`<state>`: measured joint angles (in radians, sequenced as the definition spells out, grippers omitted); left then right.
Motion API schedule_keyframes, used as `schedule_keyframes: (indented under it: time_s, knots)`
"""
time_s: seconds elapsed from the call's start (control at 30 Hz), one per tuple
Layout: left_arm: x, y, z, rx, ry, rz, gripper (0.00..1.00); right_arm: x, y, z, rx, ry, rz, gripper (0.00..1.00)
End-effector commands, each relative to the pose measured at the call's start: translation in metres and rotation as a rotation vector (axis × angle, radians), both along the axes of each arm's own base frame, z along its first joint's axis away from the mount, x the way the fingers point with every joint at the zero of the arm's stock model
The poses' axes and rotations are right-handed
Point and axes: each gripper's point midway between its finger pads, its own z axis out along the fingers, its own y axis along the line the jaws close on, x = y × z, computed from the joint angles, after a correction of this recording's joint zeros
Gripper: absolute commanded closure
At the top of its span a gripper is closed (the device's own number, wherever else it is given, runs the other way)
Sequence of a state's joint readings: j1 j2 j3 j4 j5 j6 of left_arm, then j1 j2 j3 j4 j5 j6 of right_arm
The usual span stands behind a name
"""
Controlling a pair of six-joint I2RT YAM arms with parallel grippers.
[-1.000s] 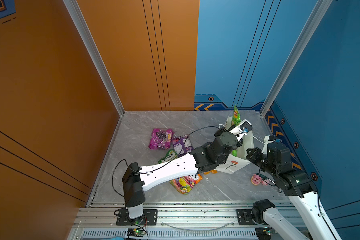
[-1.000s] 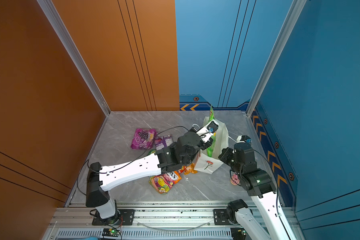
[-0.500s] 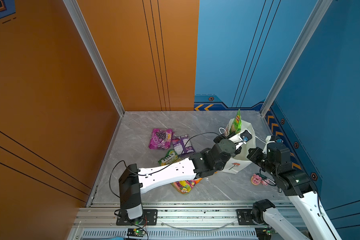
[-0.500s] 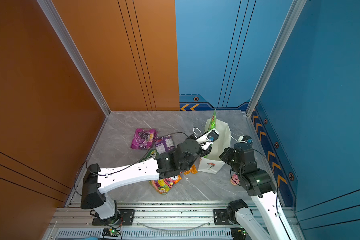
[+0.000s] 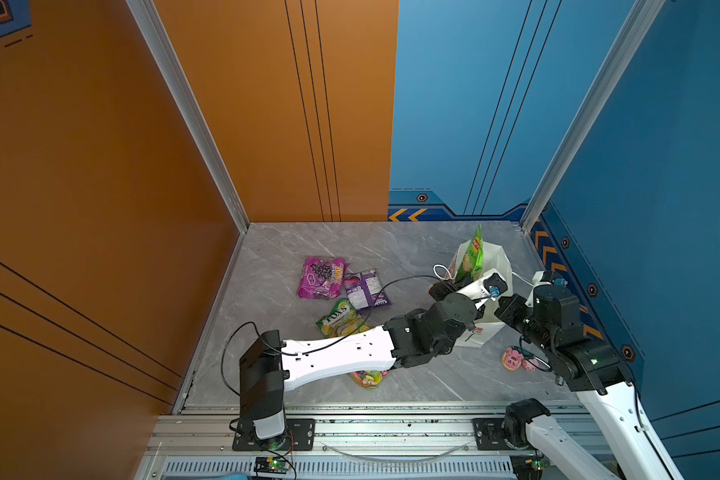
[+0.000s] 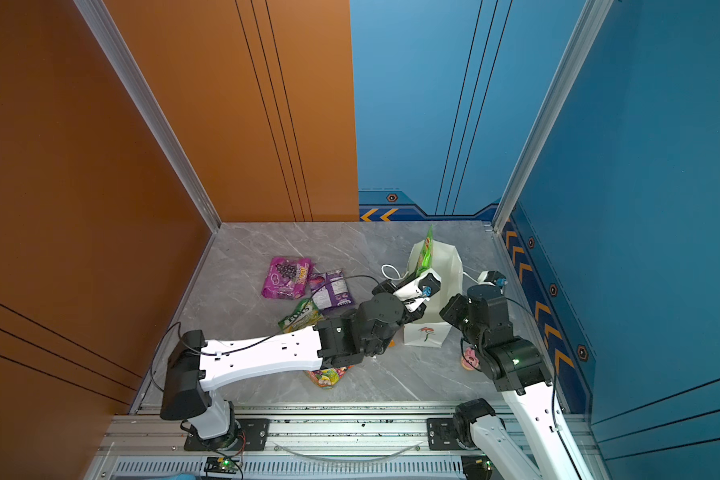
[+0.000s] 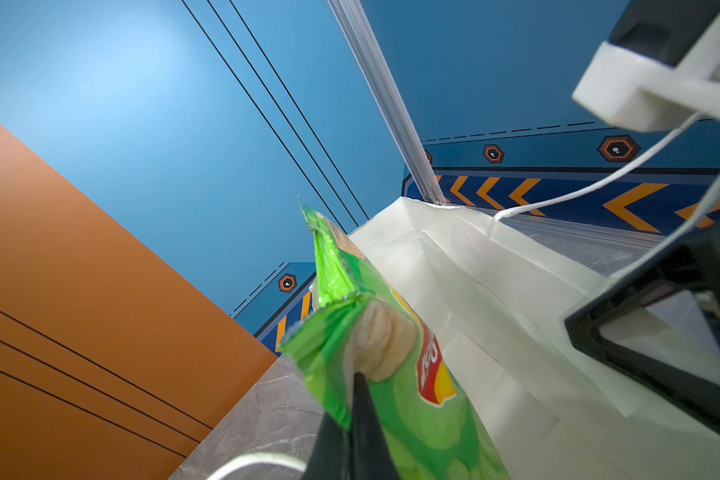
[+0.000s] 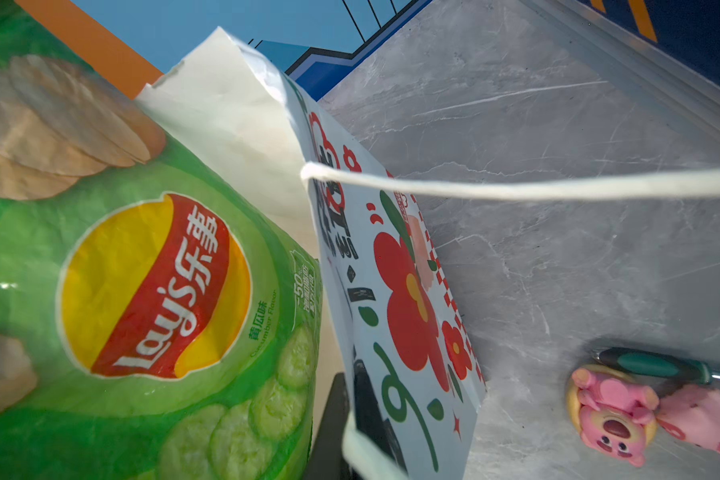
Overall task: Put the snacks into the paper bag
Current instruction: 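Lower the chips bag into the white bag's opening and open the left gripper, then withdraw the left gripper toward the purple packets while the right gripper holds the bag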
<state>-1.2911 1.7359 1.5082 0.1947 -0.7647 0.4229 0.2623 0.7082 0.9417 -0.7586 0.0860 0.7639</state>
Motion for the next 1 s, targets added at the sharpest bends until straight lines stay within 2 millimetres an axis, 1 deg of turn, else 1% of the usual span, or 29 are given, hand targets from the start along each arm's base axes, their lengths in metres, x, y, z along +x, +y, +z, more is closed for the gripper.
schedule_keyframes:
  time_s: [0.0,0.13,0.33,0.4,0.6,0.7,0.8,0.9,0.97]
  knots:
    - [-0.004,-0.001,-0.001,-0.013,-0.013,0.022,0.97,0.0,-0.006,0.007,-0.014,-0.017,-0.034,1.0]
    - [-0.009,-0.002,-0.004,0.004,-0.024,0.032,0.88,0.0,-0.008,0.009,-0.02,-0.02,-0.042,1.0]
    - [-0.021,-0.006,-0.003,-0.01,-0.064,0.058,0.78,0.0,-0.01,0.013,-0.027,-0.03,-0.053,1.0]
    - [-0.022,-0.004,0.001,-0.031,-0.07,0.068,0.76,0.001,-0.011,0.014,-0.028,-0.032,-0.054,1.0]
    - [-0.025,0.004,0.01,-0.077,-0.061,0.062,0.74,0.002,-0.01,0.016,-0.03,-0.036,-0.047,1.0]
    - [-0.029,0.013,0.021,-0.122,-0.05,0.061,0.71,0.002,-0.01,0.02,-0.044,-0.043,-0.039,1.0]
    - [-0.036,0.024,0.034,-0.16,-0.017,0.058,0.69,0.002,-0.013,0.027,-0.084,-0.053,-0.032,1.0]
    - [-0.033,0.046,0.045,-0.207,0.047,0.086,0.67,0.001,-0.018,0.037,-0.135,-0.061,-0.024,1.0]
    - [-0.03,0.064,0.05,-0.25,0.085,0.112,0.64,0.002,-0.017,0.043,-0.169,-0.055,-0.001,1.0]
